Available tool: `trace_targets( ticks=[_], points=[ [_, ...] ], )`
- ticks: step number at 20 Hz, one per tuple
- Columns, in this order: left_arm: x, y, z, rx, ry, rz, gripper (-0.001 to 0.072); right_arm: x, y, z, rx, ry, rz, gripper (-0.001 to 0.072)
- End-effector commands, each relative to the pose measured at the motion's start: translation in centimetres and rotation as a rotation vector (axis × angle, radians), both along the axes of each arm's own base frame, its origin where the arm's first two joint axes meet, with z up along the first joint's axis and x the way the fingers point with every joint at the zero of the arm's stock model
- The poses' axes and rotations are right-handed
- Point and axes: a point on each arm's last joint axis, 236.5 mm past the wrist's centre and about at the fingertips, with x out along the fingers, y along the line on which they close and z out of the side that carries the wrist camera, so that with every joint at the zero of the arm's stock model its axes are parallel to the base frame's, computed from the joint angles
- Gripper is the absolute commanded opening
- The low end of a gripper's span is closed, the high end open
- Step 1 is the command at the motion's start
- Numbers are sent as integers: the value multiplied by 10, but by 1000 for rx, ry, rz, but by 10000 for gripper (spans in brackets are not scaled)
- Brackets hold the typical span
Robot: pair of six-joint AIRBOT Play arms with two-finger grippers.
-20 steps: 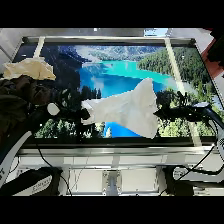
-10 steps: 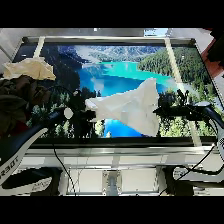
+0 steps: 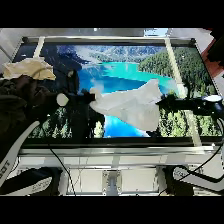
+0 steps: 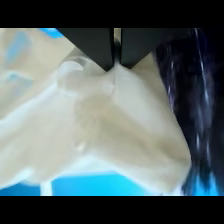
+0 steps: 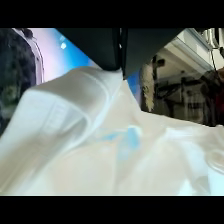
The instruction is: Fold the shirts.
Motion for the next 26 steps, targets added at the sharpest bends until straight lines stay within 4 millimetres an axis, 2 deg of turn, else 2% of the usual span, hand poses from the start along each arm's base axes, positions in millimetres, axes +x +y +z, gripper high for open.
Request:
trace_targets(
  ticks=[1, 3, 5, 8, 9, 10, 11, 12, 13, 14, 17, 18, 19, 20, 21, 22, 24, 26],
  points=[
    [-5, 39, 109, 180, -192, -38, 12, -9, -8, 88, -45, -193, 22, 27],
    [-32, 81, 168, 298, -265, 21, 12, -23, -13, 154, -86, -343, -10, 27],
    [-68, 116, 222, 318, -343, 108, 12, -43, -14, 224, -158, -531, -52, 26],
    [-122, 125, 296, 179, -514, 145, 12, -85, 2, 322, -284, -797, -107, 25],
    [-137, 126, 313, 139, -556, 143, 11, -99, 12, 350, -322, -884, -112, 25],
    [-146, 125, 321, 114, -572, 138, 11, -110, 20, 378, -356, -976, -135, 23],
    [-149, 125, 320, 113, -564, 136, 11, -116, 22, 399, -382, -1048, -168, 23],
    [-146, 125, 309, 131, -527, 132, 11, -116, 18, 413, -404, -1090, -210, 23],
    [-137, 123, 286, 167, -450, 124, 10, -110, 10, 413, -410, -1084, -237, 23],
    [-127, 120, 256, 209, -346, 110, 11, -102, 3, 400, -401, -1034, -234, 22],
    [-112, 109, 137, 352, 90, 35, 12, -79, -4, 320, -265, -731, -112, 24],
    [-107, 103, 107, 376, 196, 14, 12, -75, -4, 302, -237, -673, -86, 24],
    [-101, 96, 86, 380, 260, -5, 33, -68, -5, 289, -228, -644, -86, 24],
    [-90, 88, 69, 378, 287, -18, 219, -61, -6, 284, -233, -644, -96, 24],
    [-77, 83, 59, 374, 283, -17, 521, -54, -9, 278, -248, -641, -116, 24],
    [-60, 77, 52, 365, 253, -13, 718, -48, -13, 269, -278, -630, -131, 24],
    [-28, 65, 46, 332, 171, -1, 703, -35, -23, 237, -358, -558, -130, 23],
    [-2, 54, 42, 286, 111, 26, 703, -20, -30, 190, -396, -433, -123, 23]
  ],
)
